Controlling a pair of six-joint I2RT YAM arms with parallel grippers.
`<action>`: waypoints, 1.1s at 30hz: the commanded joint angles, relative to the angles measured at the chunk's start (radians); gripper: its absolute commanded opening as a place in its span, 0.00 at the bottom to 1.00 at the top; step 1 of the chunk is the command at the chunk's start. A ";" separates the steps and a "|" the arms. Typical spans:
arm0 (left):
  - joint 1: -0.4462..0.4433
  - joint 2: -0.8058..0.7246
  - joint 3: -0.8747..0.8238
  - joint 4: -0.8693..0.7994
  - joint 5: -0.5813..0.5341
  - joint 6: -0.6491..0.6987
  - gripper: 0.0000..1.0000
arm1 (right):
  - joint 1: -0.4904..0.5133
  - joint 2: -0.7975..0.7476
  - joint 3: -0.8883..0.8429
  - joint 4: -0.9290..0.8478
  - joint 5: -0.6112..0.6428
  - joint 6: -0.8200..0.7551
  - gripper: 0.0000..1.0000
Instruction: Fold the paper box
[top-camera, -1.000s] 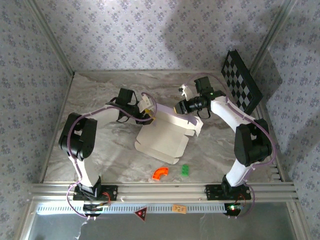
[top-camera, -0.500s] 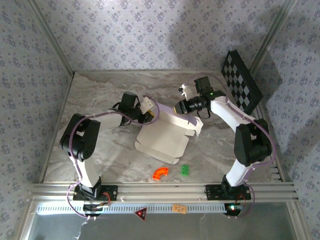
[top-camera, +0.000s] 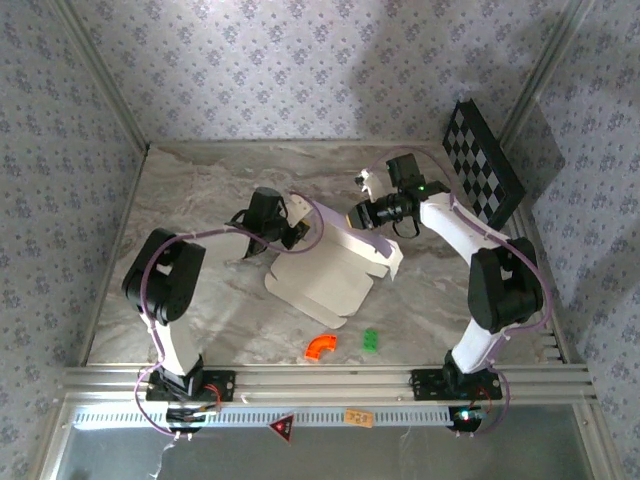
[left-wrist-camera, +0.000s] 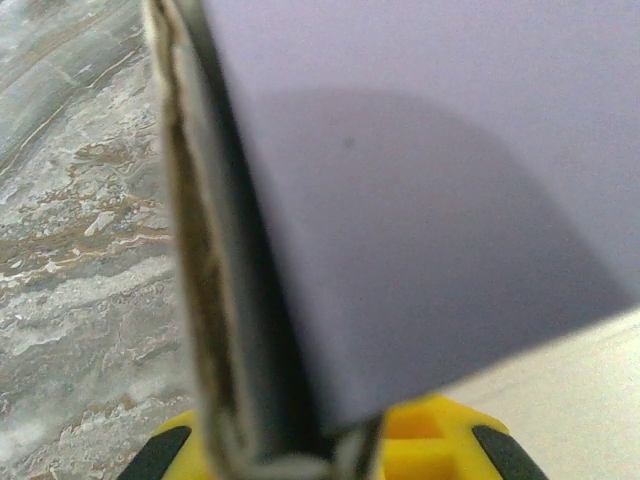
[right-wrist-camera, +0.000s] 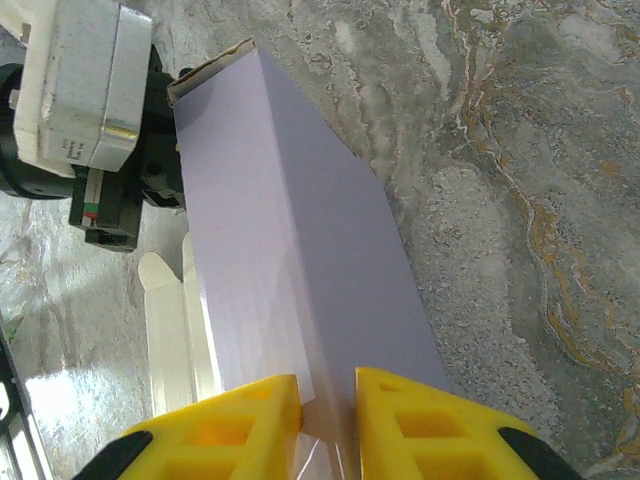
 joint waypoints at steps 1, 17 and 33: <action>-0.074 0.003 -0.015 0.034 -0.008 -0.023 0.06 | 0.025 0.030 -0.014 0.003 0.008 -0.014 0.23; -0.132 0.061 0.051 -0.034 -0.383 -0.294 0.00 | 0.036 0.004 -0.031 0.012 0.061 0.035 0.22; -0.127 0.021 -0.001 0.040 -0.412 -0.339 0.15 | 0.042 0.022 -0.019 0.026 0.046 0.055 0.21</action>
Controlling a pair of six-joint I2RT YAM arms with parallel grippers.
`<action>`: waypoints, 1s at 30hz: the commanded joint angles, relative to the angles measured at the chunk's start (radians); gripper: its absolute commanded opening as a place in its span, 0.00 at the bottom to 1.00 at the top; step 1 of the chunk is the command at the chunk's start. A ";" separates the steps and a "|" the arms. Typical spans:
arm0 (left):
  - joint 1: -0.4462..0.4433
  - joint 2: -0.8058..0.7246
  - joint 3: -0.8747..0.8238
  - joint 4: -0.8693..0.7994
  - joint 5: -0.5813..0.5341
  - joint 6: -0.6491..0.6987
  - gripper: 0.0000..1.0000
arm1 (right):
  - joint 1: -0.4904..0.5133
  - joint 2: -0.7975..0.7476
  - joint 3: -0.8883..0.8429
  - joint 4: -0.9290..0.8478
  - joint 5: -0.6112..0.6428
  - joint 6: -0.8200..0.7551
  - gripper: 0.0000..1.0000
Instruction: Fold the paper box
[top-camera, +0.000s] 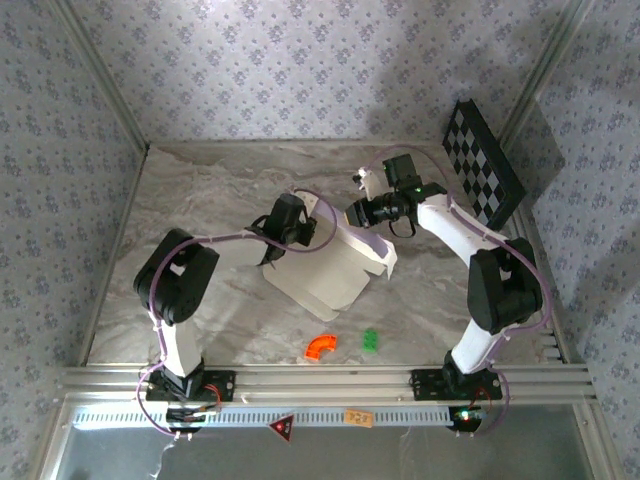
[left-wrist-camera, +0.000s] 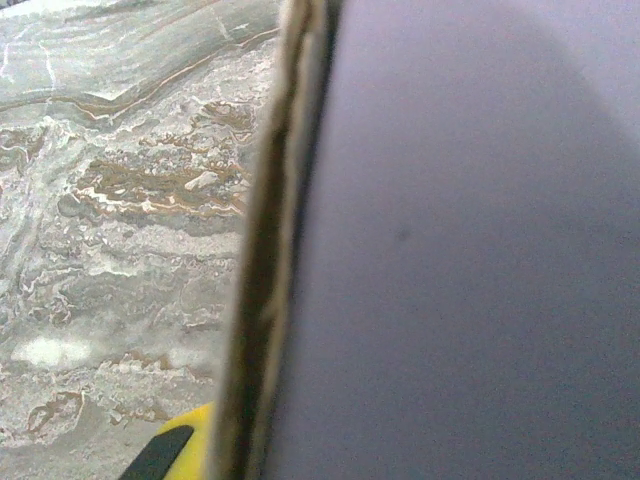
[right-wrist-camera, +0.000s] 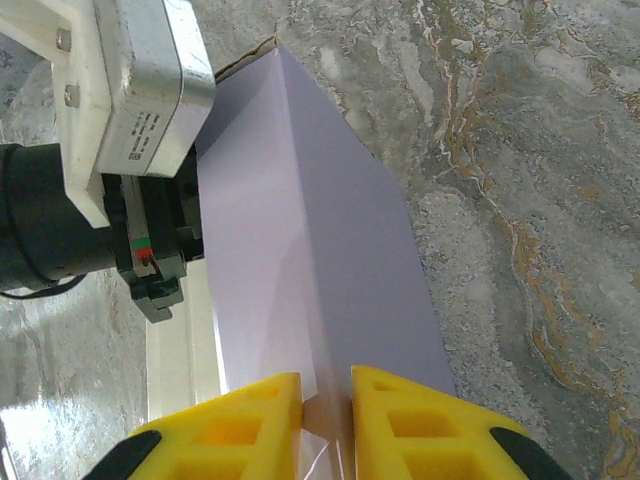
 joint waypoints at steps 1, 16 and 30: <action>0.000 -0.024 -0.040 0.015 0.010 0.006 0.17 | 0.020 0.027 -0.011 -0.035 -0.007 0.012 0.21; 0.035 -0.044 -0.205 0.561 0.088 -0.010 0.33 | 0.016 0.042 0.008 -0.040 -0.031 0.004 0.21; 0.034 -0.015 -0.198 0.716 -0.005 -0.003 0.38 | 0.011 0.044 0.008 -0.057 -0.040 -0.013 0.21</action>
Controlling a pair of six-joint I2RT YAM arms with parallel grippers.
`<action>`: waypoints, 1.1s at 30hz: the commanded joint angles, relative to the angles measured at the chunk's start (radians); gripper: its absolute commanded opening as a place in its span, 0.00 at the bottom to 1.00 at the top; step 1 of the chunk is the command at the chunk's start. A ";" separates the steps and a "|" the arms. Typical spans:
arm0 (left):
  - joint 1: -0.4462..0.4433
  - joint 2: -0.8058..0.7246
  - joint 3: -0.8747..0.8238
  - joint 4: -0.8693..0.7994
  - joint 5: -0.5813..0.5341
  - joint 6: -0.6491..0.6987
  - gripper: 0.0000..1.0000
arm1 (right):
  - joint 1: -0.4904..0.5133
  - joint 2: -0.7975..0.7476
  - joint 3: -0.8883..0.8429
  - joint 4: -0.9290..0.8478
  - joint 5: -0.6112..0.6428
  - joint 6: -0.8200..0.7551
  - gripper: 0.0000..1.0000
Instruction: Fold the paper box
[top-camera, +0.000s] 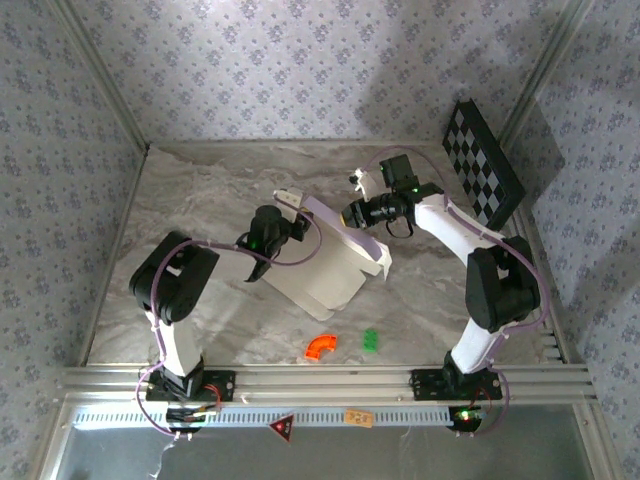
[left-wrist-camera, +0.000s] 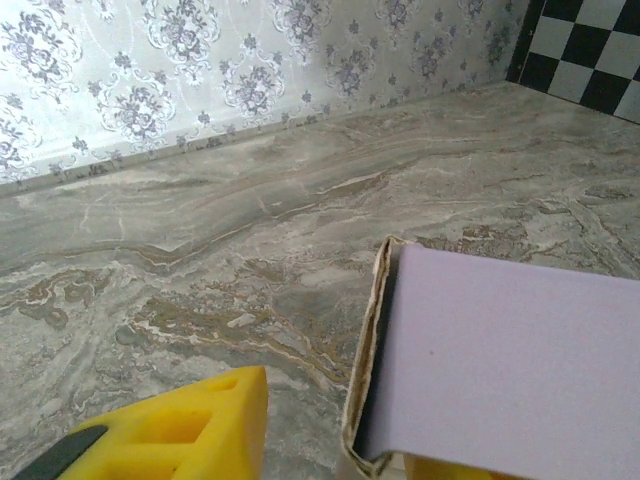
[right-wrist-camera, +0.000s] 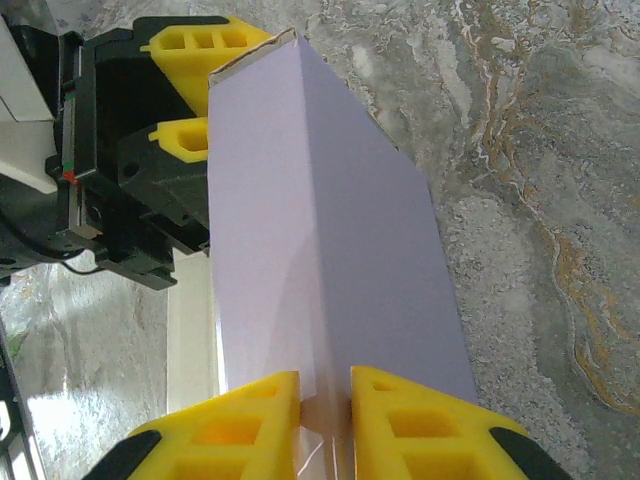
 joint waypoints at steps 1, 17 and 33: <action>-0.014 0.000 0.029 0.114 -0.051 0.010 0.38 | 0.002 0.032 0.004 -0.066 0.005 -0.014 0.21; -0.118 0.026 0.181 -0.188 -0.426 0.084 0.00 | 0.003 0.026 -0.005 -0.056 0.010 -0.005 0.21; -0.120 -0.064 0.110 -0.293 -0.653 0.081 0.04 | -0.001 -0.165 0.004 -0.083 0.223 0.041 0.47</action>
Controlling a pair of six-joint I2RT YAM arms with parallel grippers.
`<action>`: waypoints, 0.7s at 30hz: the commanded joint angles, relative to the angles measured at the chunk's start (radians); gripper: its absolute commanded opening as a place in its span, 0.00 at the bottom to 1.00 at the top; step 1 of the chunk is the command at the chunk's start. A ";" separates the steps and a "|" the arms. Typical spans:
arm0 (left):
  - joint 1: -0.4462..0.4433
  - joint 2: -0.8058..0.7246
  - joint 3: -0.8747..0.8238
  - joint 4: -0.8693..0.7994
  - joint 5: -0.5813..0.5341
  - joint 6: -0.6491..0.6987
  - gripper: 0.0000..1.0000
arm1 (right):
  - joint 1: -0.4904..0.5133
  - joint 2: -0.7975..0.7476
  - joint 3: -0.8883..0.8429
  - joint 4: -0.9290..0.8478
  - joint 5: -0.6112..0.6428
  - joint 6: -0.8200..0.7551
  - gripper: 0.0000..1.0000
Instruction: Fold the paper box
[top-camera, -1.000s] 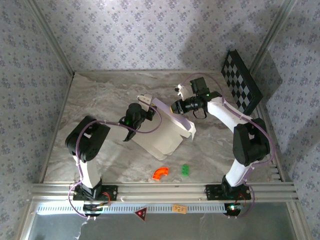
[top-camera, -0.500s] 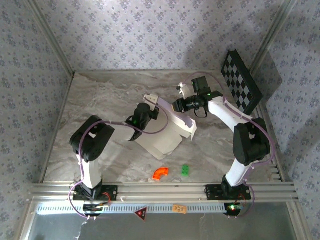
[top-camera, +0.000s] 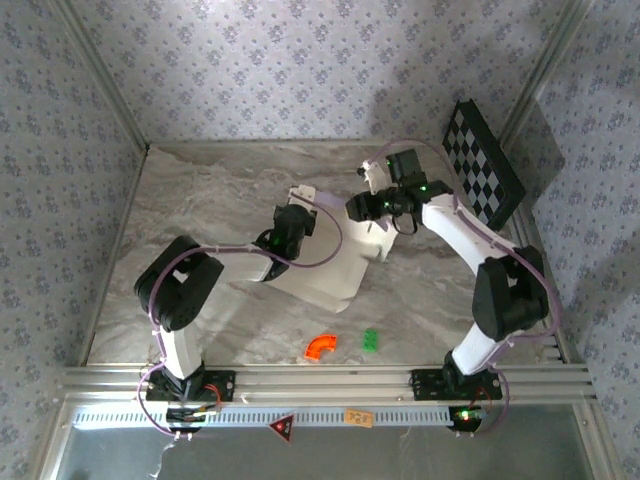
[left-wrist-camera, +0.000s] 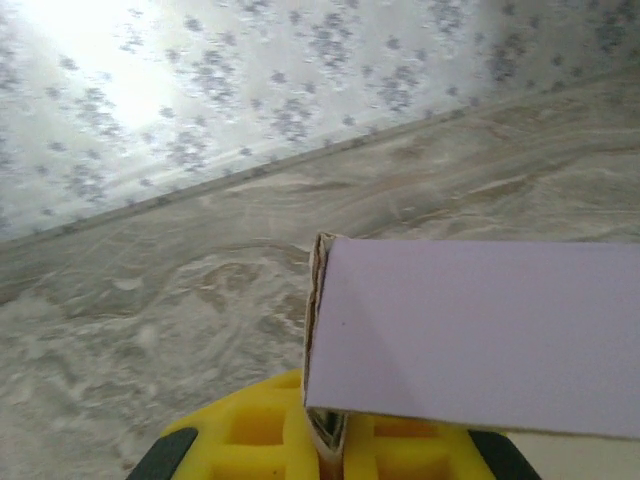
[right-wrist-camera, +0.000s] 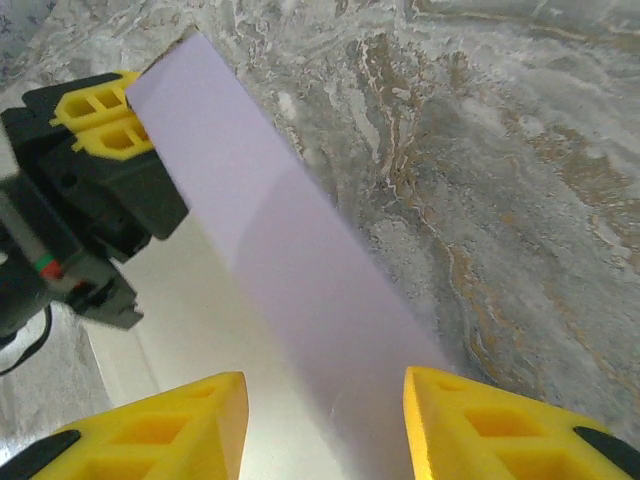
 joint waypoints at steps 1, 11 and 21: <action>0.016 -0.041 -0.011 -0.091 -0.123 -0.003 0.05 | 0.008 -0.087 -0.018 -0.053 0.071 0.026 0.47; 0.018 -0.162 -0.067 -0.258 -0.005 -0.127 0.42 | 0.005 -0.190 -0.082 -0.024 0.145 0.071 0.48; 0.056 -0.365 -0.055 -0.513 0.178 -0.268 0.53 | 0.017 -0.217 -0.145 0.052 0.230 0.233 0.48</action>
